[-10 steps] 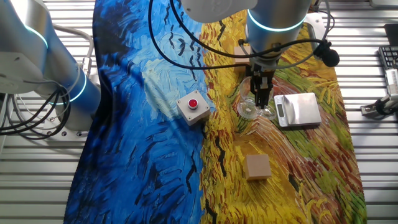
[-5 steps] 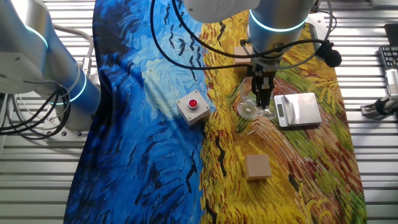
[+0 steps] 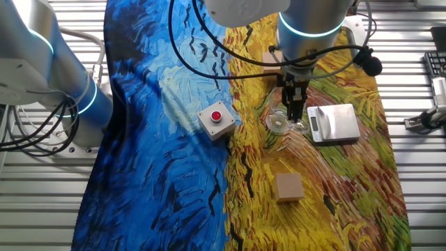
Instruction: Pick up the cup
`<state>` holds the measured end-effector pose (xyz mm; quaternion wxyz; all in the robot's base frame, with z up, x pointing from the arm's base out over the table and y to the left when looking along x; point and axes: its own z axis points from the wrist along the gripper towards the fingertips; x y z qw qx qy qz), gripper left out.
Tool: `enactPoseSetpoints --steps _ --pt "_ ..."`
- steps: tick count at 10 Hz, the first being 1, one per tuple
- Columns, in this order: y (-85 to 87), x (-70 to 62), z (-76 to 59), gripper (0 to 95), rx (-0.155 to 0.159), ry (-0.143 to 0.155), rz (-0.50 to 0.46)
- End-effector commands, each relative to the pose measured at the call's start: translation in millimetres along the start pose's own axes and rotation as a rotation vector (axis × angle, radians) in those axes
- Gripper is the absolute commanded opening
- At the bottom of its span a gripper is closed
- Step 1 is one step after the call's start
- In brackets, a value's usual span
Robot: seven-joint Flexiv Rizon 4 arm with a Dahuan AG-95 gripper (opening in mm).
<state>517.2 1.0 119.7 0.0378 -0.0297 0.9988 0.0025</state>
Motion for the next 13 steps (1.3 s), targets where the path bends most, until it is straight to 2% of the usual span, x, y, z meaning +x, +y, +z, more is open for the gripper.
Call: enactPoseSetpoints --steps 1,13 --pt "-0.3 0.2 1.2 95.0 0.000 -0.001 -0.001" --pt "-1.6 0.2 12.6 95.0 0.000 -0.012 -0.003"
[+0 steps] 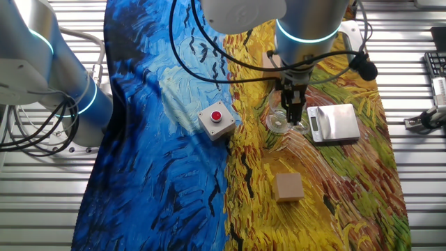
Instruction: Pick up the cup
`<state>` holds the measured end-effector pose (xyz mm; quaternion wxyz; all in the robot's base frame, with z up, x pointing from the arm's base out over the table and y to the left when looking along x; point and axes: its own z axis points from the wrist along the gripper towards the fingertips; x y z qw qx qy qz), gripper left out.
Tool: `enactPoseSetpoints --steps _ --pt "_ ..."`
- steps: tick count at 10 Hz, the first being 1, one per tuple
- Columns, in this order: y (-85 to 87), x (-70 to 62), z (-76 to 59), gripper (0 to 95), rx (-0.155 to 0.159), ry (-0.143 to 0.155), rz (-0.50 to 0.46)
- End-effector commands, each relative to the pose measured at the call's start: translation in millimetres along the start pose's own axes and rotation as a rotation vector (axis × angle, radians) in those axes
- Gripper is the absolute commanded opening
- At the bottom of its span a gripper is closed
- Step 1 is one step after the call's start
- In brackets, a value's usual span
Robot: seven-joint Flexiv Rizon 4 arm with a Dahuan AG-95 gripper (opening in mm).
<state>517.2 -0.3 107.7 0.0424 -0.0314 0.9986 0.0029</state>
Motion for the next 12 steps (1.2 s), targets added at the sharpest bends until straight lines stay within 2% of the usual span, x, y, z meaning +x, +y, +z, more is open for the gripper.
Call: enactPoseSetpoints --steps 1,7,8,10,11,12 --pt "-0.4 -0.8 0.9 95.0 0.002 -0.002 0.000" --pt "-0.7 -0.6 6.0 95.0 0.003 -0.008 -0.001" --pt "-0.7 -0.6 6.0 76.0 0.003 -0.008 0.001" --pt "-0.7 -0.5 5.8 76.0 -0.008 -0.005 0.009" --pt "-0.7 -0.6 5.7 57.0 -0.016 -0.006 0.013" --pt "-0.7 -0.6 5.7 57.0 -0.016 -0.006 0.013"
